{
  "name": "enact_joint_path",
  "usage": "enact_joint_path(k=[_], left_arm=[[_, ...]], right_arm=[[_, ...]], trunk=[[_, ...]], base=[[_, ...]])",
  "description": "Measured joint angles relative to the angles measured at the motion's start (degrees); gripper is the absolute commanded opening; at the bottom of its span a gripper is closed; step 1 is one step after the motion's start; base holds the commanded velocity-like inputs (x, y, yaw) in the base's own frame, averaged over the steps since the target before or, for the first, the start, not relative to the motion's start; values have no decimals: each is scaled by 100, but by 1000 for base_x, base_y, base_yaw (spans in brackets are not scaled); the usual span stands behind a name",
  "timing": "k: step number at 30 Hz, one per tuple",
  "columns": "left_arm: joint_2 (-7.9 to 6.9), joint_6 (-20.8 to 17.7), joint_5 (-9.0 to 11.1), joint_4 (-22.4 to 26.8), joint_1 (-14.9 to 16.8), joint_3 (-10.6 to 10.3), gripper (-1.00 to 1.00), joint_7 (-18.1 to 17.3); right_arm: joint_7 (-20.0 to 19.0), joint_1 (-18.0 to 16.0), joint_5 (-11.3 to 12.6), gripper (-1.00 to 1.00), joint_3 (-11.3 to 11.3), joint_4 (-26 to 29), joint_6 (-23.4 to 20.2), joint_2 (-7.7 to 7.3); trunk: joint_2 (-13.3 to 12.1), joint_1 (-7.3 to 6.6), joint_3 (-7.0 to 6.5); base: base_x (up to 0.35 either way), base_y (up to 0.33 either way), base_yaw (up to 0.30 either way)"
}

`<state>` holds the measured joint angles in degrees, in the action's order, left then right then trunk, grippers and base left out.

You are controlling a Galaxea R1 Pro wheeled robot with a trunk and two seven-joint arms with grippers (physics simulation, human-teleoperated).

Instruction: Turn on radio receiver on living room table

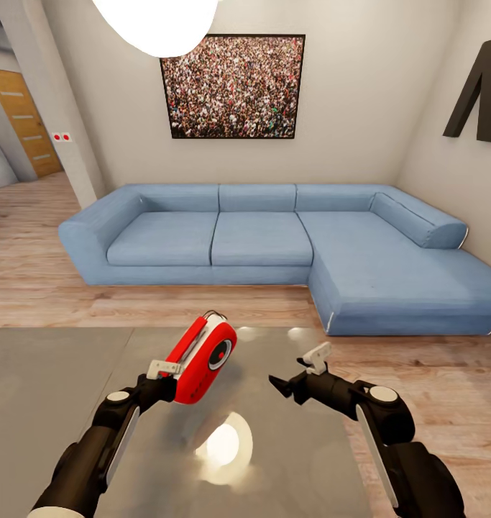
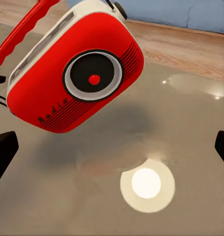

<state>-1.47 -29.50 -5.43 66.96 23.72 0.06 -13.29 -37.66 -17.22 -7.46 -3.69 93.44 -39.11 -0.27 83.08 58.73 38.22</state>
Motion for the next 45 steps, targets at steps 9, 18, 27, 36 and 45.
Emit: enact_joint_path(k=[9,18,27,36,45], left_arm=[[6,-2,11,6,0,-160,-100,2],[88,-11,28,10,0,-244,-100,5],[137,-26,24,152,0,-259,-100,11],[138,-32,38,253,1,-259,-100,11],[126,-112,40,625,0,-262,-100,-419]], right_arm=[[239,-25,0,100,-28,-18,-7,334],[250,-78,-18,100,-43,-45,-9,594],[306,-156,-18,100,-221,-165,-9,704],[355,-159,-19,100,-237,-348,17,848],[349,-159,-18,100,-237,-360,18,852]], trunk=[[0,0,0],[0,0,0],[0,0,0],[0,0,0],[0,0,0]], base=[[0,0,0],[0,0,0],[0,0,0],[0,0,0],[0,0,0]])
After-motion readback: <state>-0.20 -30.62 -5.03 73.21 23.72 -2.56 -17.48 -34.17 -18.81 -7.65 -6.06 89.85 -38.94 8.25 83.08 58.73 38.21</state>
